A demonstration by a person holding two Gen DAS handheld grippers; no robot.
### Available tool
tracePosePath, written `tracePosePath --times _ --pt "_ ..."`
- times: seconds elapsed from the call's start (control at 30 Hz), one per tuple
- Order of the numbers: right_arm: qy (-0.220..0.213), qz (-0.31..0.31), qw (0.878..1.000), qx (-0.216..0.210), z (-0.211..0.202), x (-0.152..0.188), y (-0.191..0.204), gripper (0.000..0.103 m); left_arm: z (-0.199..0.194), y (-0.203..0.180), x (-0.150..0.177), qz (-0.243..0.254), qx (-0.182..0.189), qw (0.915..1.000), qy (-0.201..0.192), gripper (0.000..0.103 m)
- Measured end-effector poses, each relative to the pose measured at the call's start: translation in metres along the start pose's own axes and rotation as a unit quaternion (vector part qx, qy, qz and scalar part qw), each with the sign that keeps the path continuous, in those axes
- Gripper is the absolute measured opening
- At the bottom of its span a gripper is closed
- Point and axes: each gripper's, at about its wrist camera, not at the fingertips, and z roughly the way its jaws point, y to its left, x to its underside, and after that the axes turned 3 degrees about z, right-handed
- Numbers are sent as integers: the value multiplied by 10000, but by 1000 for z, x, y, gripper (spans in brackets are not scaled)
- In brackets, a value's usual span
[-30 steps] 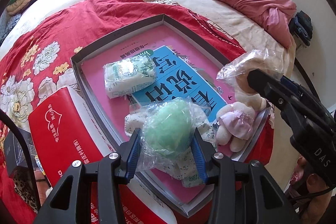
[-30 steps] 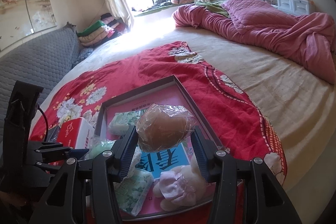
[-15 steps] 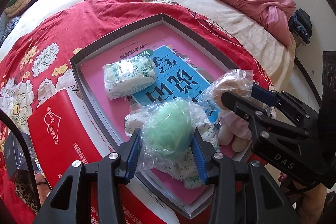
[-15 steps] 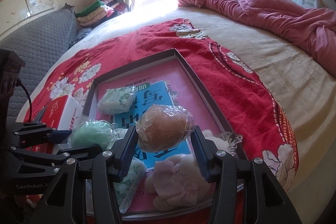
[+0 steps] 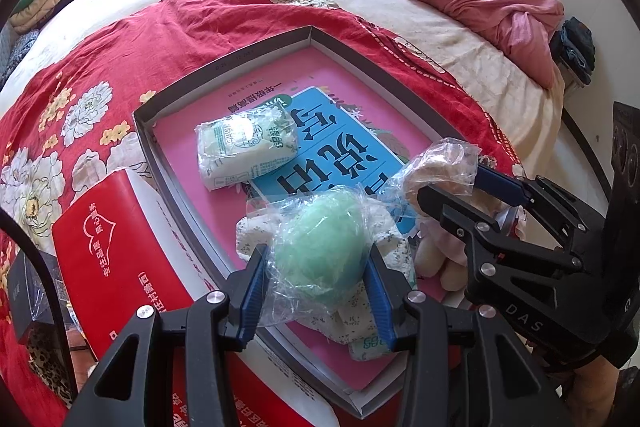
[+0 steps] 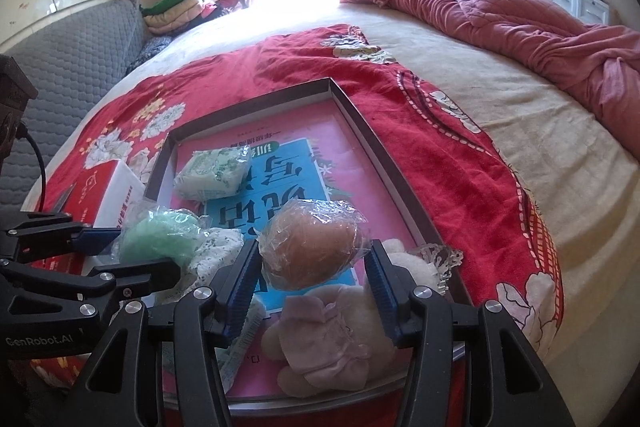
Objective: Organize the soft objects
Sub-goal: 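Lower both bagged balls into the tray and open both tools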
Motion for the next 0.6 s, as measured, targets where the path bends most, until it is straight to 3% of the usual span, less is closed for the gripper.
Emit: tracePosePath --times 0.33,0.47,0.6 --pt "29 -87 10000 -1 -4 2 2 59 -2 -6 0 54 -27 10000 21 46" --pt "-82 -70 9999 51 -13 2 0 67 -4 -8 1 66 2 10000 13 46" --pt "-186 -20 9998 79 -21 1 -3 68 -5 -9 1 75 -34 10000 27 47"
